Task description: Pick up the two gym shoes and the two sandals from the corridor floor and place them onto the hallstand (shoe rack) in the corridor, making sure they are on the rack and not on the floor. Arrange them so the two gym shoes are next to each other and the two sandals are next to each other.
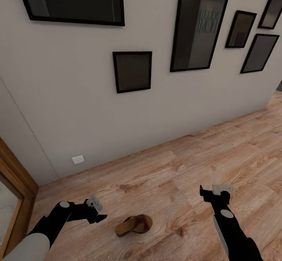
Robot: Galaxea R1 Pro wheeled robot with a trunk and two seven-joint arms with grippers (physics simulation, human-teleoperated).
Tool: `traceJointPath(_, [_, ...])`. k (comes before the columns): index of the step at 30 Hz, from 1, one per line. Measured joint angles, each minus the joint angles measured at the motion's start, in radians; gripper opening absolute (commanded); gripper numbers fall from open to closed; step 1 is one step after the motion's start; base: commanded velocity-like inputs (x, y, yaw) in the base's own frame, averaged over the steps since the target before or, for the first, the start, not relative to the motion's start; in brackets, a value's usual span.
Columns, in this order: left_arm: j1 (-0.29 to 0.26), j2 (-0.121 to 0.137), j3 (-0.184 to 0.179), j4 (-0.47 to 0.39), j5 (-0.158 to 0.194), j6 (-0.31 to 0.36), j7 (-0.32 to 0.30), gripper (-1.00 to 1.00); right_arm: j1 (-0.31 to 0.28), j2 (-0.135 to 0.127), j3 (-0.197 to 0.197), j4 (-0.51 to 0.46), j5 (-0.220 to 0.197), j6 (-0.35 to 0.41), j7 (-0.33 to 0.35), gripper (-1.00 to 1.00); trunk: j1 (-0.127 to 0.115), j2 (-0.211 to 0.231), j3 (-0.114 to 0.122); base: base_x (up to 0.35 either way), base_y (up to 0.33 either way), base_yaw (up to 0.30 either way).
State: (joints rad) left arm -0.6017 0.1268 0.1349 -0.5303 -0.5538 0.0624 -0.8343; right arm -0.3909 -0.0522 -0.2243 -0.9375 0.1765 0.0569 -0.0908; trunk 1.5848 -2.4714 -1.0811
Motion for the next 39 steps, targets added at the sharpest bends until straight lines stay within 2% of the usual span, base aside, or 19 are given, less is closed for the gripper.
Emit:
traceJointPath(4, [0.000, 0.000, 0.000, 0.000, 0.000, 0.000, 0.000, 1.00, 0.000, 0.000, 0.000, 0.000, 0.000, 0.000, 0.000, 1.00, 0.015, -0.028, -0.019, 0.000, 0.000, 0.000])
traceJointPath(13, [-0.005, -0.001, -0.001, -0.008, 0.000, 0.001, -0.001, 1.00, 0.000, 0.000, 0.000, 0.000, 0.000, 0.000, 0.000, 1.00, 0.019, -0.030, -0.068, 0.000, 0.000, 0.000])
traceJointPath(19, [-0.014, -0.004, -0.002, -0.079, -0.002, 0.067, -0.007, 1.00, 0.000, 0.000, 0.000, 0.000, 0.000, 0.000, 0.000, 1.00, 0.022, -0.032, -0.100, 0.000, 0.000, 0.000])
traceJointPath(20, [-0.014, -0.008, -0.012, -0.108, -0.001, 0.097, -0.013, 1.00, 0.000, 0.000, 0.000, 0.000, 0.000, 0.000, 0.000, 1.00, 0.023, -0.032, -0.106, 0.000, 0.000, 0.000])
traceJointPath(23, [-0.014, -0.010, -0.035, -0.132, -0.001, 0.115, -0.019, 1.00, 0.000, 0.000, 0.000, 0.000, 0.000, 0.000, 0.000, 1.00, 0.024, -0.033, -0.122, 0.000, 0.000, 0.000])
traceJointPath(24, [-0.015, -0.013, -0.076, -0.151, 0.000, 0.128, -0.025, 1.00, 0.000, 0.000, 0.000, 0.000, 0.000, 0.000, 0.000, 1.00, 0.024, -0.033, -0.127, 0.000, 0.000, 0.000])
traceJointPath(28, [-0.016, -0.014, -0.121, -0.166, -0.001, 0.142, -0.030, 1.00, 0.000, 0.000, 0.000, 0.000, 0.000, 0.000, 0.000, 1.00, 0.026, -0.034, -0.149, 0.000, 0.000, 0.000])
traceJointPath(30, [-0.016, -0.014, -0.128, -0.168, -0.001, 0.146, -0.031, 1.00, 0.000, 0.000, 0.000, 0.000, 0.000, 0.000, 0.000, 1.00, 0.027, -0.034, -0.159, 0.000, 0.000, 0.000])
traceJointPath(39, [-0.014, -0.027, -0.157, -0.171, -0.001, 0.154, -0.035, 1.00, 0.000, -0.004, 0.000, 0.000, 0.002, 0.000, 0.000, 1.00, 0.027, -0.034, -0.160, 0.000, 0.000, 0.000])
